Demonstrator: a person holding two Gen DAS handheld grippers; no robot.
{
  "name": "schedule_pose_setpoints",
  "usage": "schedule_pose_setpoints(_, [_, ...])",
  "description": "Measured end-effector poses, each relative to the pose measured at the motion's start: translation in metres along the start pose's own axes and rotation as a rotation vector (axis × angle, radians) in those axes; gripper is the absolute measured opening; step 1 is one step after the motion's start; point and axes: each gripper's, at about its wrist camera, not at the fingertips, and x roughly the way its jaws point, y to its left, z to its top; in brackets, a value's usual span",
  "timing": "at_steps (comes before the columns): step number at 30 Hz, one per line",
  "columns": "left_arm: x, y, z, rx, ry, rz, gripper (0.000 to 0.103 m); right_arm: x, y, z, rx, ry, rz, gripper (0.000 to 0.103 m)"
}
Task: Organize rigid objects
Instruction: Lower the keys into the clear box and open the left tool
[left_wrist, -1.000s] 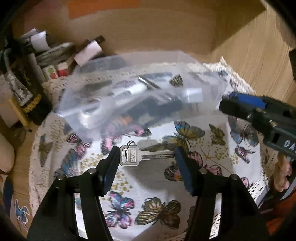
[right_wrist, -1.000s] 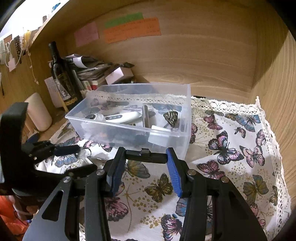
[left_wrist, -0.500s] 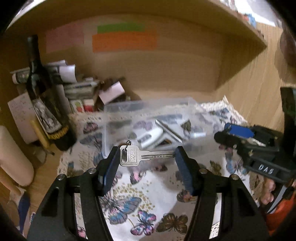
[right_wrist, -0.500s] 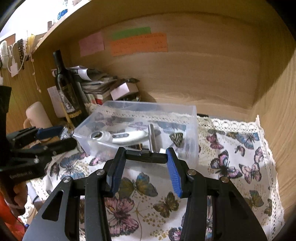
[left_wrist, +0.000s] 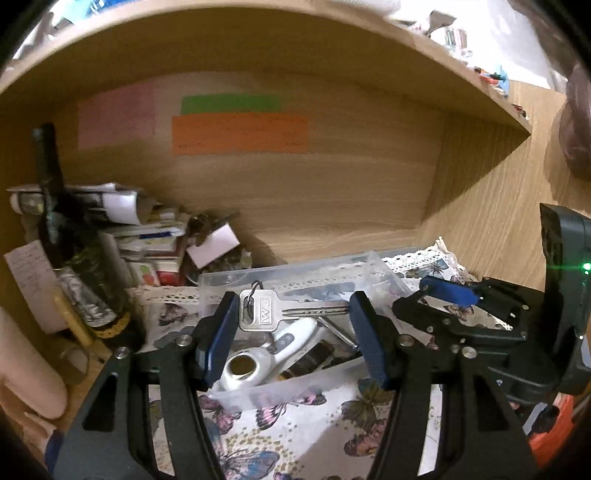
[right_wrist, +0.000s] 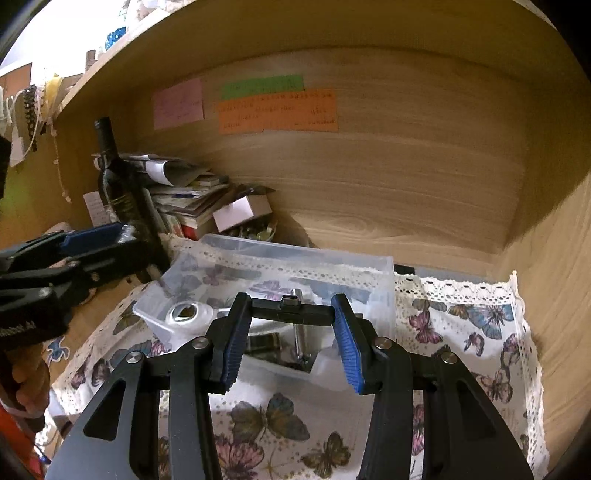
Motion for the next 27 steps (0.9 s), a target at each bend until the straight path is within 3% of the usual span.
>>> schedule_pose_setpoints(9, [0.057, 0.001, -0.011, -0.017, 0.13, -0.033, 0.061, 0.044, -0.008, -0.001, 0.002, 0.101, -0.001, 0.041])
schedule_pose_setpoints(20, [0.099, 0.01, -0.029, -0.058, 0.277, -0.054, 0.061, 0.08, -0.01, -0.016, 0.003, 0.21, 0.014, 0.041])
schedule_pose_setpoints(27, [0.08, 0.005, -0.022, -0.032, 0.224, -0.04, 0.062, 0.071, -0.008, -0.012, -0.008, 0.187, 0.015, 0.043])
